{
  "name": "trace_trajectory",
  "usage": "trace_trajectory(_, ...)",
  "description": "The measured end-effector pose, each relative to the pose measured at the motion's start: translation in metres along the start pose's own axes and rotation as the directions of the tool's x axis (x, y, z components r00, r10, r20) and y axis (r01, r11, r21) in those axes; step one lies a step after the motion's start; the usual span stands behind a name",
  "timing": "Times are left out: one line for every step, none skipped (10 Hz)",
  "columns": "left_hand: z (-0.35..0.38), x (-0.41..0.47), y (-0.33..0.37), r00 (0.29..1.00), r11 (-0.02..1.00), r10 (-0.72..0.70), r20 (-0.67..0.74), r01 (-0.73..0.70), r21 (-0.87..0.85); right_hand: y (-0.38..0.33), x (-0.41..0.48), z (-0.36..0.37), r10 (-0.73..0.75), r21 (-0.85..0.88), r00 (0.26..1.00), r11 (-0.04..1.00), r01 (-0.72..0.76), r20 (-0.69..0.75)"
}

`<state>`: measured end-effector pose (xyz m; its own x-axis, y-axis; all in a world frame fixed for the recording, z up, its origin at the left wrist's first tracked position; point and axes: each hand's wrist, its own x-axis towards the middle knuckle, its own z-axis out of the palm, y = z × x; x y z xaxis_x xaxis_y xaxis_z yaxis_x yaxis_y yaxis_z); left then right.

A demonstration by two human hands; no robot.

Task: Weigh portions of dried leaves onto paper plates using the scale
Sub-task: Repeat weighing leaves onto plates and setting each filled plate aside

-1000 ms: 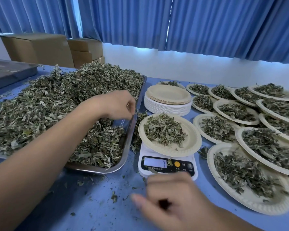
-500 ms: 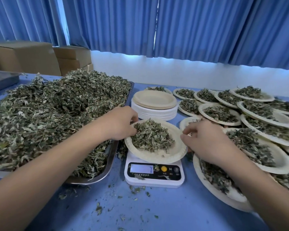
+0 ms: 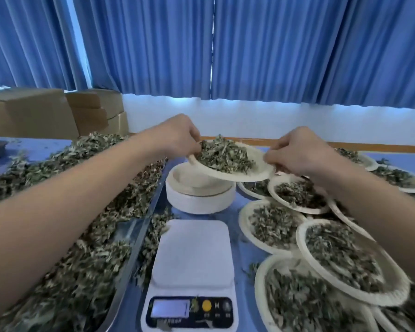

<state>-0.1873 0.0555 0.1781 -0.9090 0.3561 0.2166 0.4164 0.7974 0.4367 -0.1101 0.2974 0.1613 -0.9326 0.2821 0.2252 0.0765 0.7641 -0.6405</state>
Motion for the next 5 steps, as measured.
trace_trajectory(0.0, 0.062, 0.014, 1.0, 1.0, -0.004, 0.013, 0.004, 0.027, -0.002, 0.063, -0.007, -0.002, -0.068, 0.999, 0.998, -0.001, -0.045)
trace_trajectory(0.015, 0.12, 0.013, 0.997, 0.998, -0.053, 0.061, 0.051, 0.033, 0.008, 0.123, 0.001, 0.011, -0.161, 0.998, 0.987, -0.021, -0.067)
trace_trajectory(0.039, 0.171, 0.0, 0.989, 0.994, -0.105, 0.101, 0.101, 0.043, 0.018, 0.175, 0.021, 0.067, -0.288, 0.996, 0.954, -0.083, -0.063)
trace_trajectory(0.073, 0.212, -0.015, 0.975, 0.985, -0.161, 0.156, 0.148, 0.09, 0.037, 0.221, 0.048, 0.1, -0.372, 0.994, 0.922, -0.106, -0.037)
trace_trajectory(0.106, 0.25, -0.035, 0.958, 0.974, -0.199, 0.207, 0.17, 0.146, 0.063, 0.262, 0.08, 0.124, -0.467, 0.992, 0.879, -0.097, 0.028)
